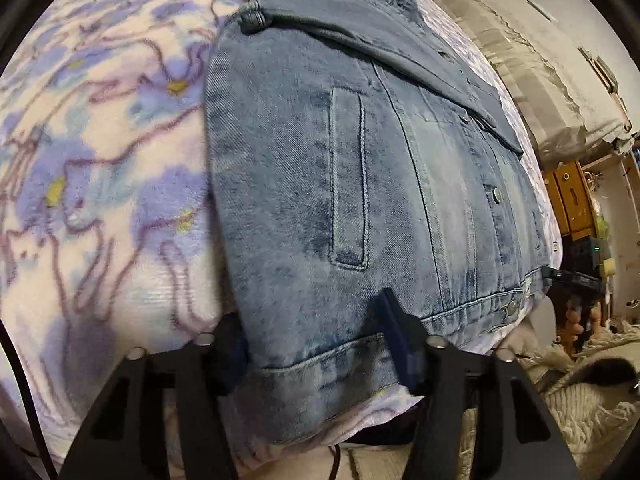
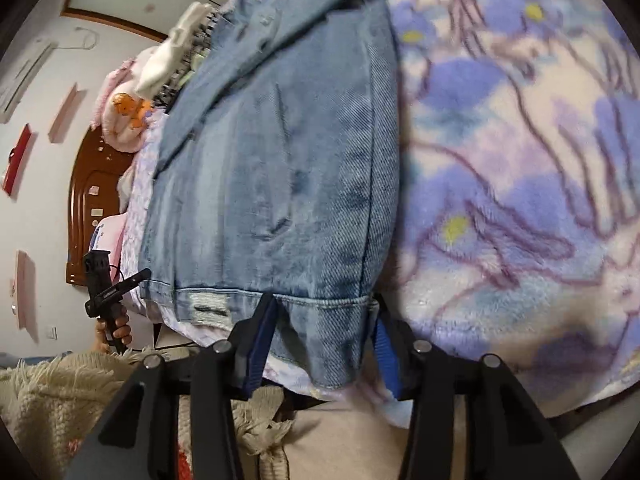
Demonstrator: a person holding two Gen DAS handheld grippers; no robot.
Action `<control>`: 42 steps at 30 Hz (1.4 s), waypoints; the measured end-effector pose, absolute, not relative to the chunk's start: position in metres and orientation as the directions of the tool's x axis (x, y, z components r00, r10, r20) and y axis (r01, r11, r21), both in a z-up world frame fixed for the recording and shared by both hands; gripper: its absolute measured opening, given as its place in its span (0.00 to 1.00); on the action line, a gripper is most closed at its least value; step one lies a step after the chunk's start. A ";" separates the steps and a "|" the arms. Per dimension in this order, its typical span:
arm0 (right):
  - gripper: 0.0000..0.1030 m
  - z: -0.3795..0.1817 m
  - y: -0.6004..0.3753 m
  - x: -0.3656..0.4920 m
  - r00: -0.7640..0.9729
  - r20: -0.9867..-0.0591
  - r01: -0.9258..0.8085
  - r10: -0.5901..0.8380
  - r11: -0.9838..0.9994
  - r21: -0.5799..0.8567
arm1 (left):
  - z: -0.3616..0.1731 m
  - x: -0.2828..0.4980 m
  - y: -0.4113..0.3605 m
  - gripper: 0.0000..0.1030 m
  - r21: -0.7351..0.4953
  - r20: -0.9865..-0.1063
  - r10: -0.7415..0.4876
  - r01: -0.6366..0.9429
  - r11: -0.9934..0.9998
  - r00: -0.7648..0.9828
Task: Fold large clothes
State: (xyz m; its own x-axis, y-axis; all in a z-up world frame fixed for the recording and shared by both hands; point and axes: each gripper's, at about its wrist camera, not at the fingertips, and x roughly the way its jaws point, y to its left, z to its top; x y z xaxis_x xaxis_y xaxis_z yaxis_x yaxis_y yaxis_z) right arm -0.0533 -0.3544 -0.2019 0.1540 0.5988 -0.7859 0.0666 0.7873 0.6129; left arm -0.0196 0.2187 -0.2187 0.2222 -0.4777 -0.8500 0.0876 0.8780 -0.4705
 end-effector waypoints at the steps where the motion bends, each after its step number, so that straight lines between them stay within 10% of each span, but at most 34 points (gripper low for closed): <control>1: 0.47 -0.207 -0.354 -0.050 0.145 -0.785 0.079 0.603 0.783 0.617 | -0.220 -0.019 0.217 0.73 -0.475 -0.849 -0.484 0.092 0.875 0.213; 6: 0.48 -0.205 -0.350 -0.044 0.121 -0.807 0.056 0.578 0.808 0.587 | -0.216 -0.012 0.177 0.78 -0.356 -0.901 -0.392 0.202 0.912 0.184; 12: 0.36 -0.164 -0.342 -0.039 0.171 -0.773 -0.077 0.611 0.791 0.607 | -0.170 0.007 0.170 0.05 -0.402 -0.863 -0.465 0.290 0.868 0.195; 18: 0.35 -0.097 -0.326 0.007 0.302 -0.590 -0.208 0.749 0.655 0.726 | -0.102 0.044 0.170 0.08 -0.627 -0.641 -0.679 0.265 0.732 0.358; 25: 0.24 -0.036 -0.371 0.109 0.632 -0.430 -0.111 0.645 0.624 0.773 | -0.056 0.135 0.203 0.12 -0.691 -0.535 -0.604 0.106 0.715 0.591; 32: 0.56 -0.069 -0.410 0.191 0.689 -0.598 0.199 0.409 0.687 0.699 | -0.116 0.253 0.215 0.29 -0.626 -0.741 -0.528 -0.143 0.767 0.415; 34: 0.57 -0.094 -0.403 0.209 0.640 -0.660 0.239 0.393 0.715 0.657 | -0.136 0.266 0.209 0.73 -0.590 -0.782 -0.502 -0.179 0.788 0.369; 35: 0.57 -0.104 -0.401 0.214 0.612 -0.685 0.245 0.395 0.728 0.640 | -0.144 0.271 0.207 0.80 -0.588 -0.786 -0.506 -0.178 0.789 0.356; 42: 0.57 -0.141 -0.374 0.248 0.509 -0.783 0.203 0.356 0.835 0.511 | -0.150 0.295 0.193 0.82 -0.526 -0.823 -0.463 -0.136 0.839 0.329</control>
